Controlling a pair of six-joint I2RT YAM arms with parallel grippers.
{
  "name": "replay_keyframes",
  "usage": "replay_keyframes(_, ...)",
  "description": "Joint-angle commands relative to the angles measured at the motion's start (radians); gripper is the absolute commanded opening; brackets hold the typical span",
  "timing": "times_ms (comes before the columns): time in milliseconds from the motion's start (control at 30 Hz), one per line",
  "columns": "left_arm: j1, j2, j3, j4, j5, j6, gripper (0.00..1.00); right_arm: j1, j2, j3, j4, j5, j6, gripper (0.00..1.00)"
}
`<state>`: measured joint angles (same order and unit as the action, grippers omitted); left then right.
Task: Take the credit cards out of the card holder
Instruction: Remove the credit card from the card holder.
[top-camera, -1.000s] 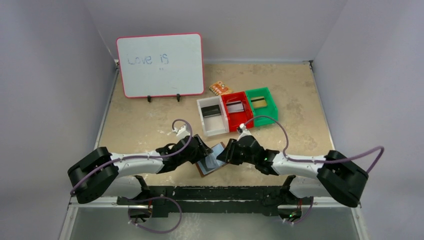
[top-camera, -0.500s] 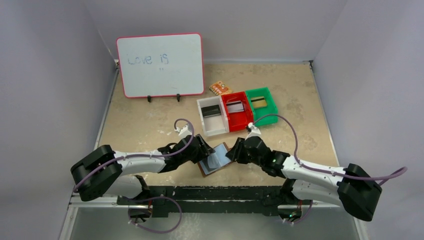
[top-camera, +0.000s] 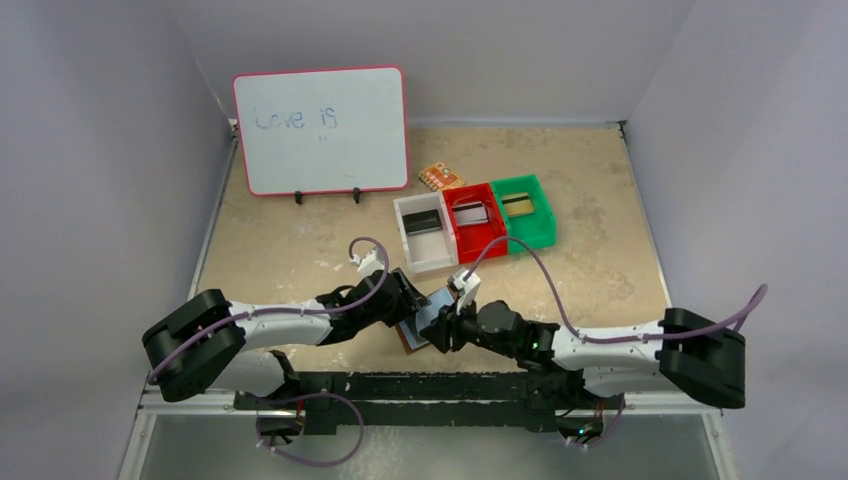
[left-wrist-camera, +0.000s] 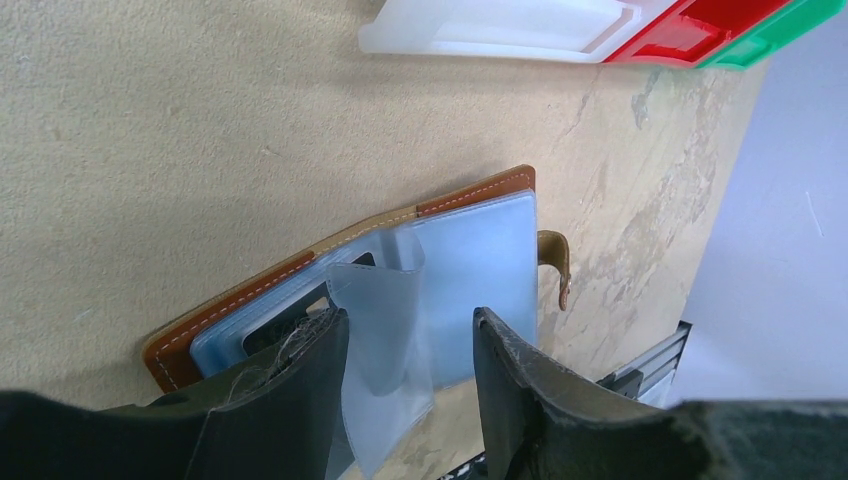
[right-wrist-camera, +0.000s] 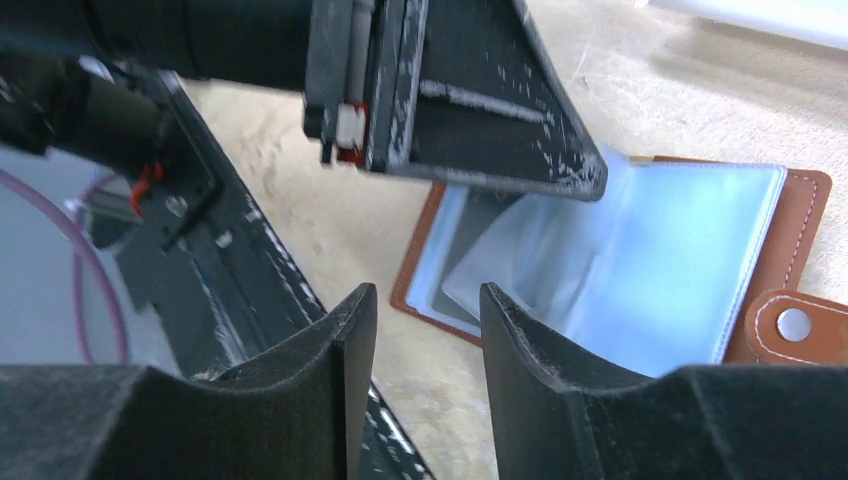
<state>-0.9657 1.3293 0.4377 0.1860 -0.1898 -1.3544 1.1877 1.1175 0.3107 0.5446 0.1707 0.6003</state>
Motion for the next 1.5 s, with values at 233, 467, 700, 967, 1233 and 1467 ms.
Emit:
replay_keyframes(233,-0.007,-0.002,0.023,-0.031,-0.02,-0.027,0.49,0.106,0.166,-0.114,0.495,0.076,-0.352,0.47)
replay_keyframes(467,-0.006,-0.008,0.021,-0.035,-0.02,-0.034,0.49,0.159,0.33,-0.073,0.59,0.165,-0.465,0.48)
replay_keyframes(700,-0.006,-0.017,0.018,-0.042,-0.023,-0.033,0.49,0.181,0.435,-0.041,0.637,0.305,-0.483,0.48)
replay_keyframes(967,-0.006,-0.027,0.013,-0.043,-0.025,-0.033,0.49,0.208,0.455,-0.042,0.614,0.383,-0.473,0.41)
replay_keyframes(1233,-0.007,-0.025,0.011,-0.037,-0.023,-0.037,0.49,0.212,0.45,-0.046,0.594,0.432,-0.449,0.22)
replay_keyframes(1467,-0.005,-0.053,0.017,-0.064,-0.037,-0.028,0.49,0.212,0.413,-0.043,0.514,0.524,-0.306,0.05)
